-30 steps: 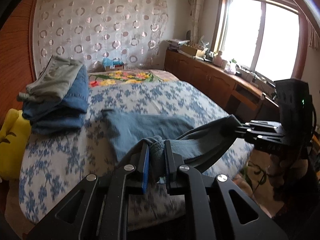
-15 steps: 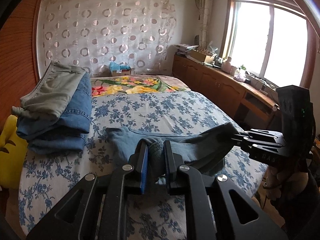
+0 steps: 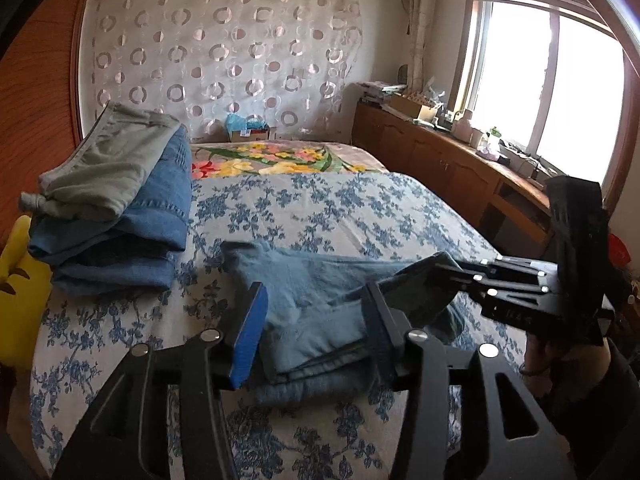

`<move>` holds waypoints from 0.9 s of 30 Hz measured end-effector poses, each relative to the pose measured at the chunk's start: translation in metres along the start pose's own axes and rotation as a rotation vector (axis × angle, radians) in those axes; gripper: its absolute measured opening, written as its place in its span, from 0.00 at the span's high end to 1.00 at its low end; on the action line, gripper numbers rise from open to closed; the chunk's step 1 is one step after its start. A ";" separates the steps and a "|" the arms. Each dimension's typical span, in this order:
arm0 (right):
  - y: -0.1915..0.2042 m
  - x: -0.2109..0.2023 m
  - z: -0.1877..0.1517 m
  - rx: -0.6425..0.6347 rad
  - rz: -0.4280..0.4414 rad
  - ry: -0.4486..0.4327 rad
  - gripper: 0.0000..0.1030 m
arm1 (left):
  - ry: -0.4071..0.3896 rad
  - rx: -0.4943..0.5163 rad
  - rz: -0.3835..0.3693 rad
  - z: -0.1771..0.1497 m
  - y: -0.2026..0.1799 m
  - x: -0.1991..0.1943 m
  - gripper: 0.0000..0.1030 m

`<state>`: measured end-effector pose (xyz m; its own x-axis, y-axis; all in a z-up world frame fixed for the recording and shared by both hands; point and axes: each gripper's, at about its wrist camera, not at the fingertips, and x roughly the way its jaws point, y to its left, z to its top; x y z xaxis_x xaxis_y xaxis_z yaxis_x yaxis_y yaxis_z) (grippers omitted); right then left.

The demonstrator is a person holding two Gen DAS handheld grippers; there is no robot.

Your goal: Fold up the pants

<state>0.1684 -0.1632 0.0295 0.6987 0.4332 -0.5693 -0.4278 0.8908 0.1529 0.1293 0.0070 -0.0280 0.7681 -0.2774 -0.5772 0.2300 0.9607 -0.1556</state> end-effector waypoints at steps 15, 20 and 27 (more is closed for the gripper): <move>-0.016 -0.031 -0.049 -0.012 -0.001 0.067 0.66 | 0.120 -0.040 0.032 -0.052 0.022 0.012 0.40; -0.021 -0.019 -0.053 0.016 0.017 0.105 0.66 | 0.157 -0.024 0.041 -0.058 0.020 0.024 0.40; -0.023 -0.010 -0.051 0.018 0.035 0.118 0.75 | 0.175 -0.002 0.054 -0.054 0.016 0.035 0.44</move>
<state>0.1421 -0.1948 -0.0099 0.6108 0.4465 -0.6539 -0.4399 0.8780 0.1886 0.1278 0.0130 -0.0940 0.6636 -0.2190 -0.7153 0.1897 0.9742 -0.1222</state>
